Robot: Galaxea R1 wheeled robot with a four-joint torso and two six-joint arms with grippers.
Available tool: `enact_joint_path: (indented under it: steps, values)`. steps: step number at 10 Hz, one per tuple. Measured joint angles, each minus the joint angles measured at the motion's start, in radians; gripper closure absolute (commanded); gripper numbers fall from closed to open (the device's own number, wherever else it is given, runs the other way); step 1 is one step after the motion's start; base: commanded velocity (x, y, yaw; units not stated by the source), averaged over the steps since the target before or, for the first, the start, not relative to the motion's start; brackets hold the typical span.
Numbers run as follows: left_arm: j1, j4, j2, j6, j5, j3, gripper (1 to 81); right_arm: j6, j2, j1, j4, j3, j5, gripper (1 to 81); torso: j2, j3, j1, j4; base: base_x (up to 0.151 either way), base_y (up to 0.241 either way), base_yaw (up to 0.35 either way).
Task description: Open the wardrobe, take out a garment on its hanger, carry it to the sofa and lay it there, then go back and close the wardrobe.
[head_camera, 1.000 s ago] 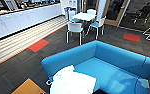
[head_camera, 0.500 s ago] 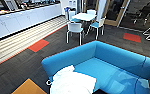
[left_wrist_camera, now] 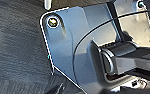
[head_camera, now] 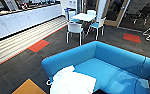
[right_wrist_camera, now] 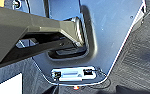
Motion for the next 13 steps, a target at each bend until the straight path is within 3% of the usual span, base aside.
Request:
enact_joint_path:
  steps: [3, 8, 13]
  values:
    - [0.072, 0.011, 0.091, 0.002, -0.005, -0.073, 1.0, 0.0, 0.0, -0.001, 0.0, 0.0, -0.001, 1.0, 0.0, 0.0, 0.0, 0.0, 0.0, 0.0, 0.0]
    - [0.074, 0.014, 0.108, 0.024, -0.006, -0.107, 1.0, 0.0, 0.0, -0.001, 0.0, 0.0, -0.001, 1.0, 0.0, 0.001, -0.001, 0.0, 0.0, 0.0, 0.0]
    - [0.087, 0.015, 0.117, 0.035, -0.006, -0.107, 1.0, 0.0, 0.0, -0.012, 0.0, 0.0, 0.0, 1.0, -0.001, 0.001, -0.002, 0.0, -0.087, 0.0, 0.0]
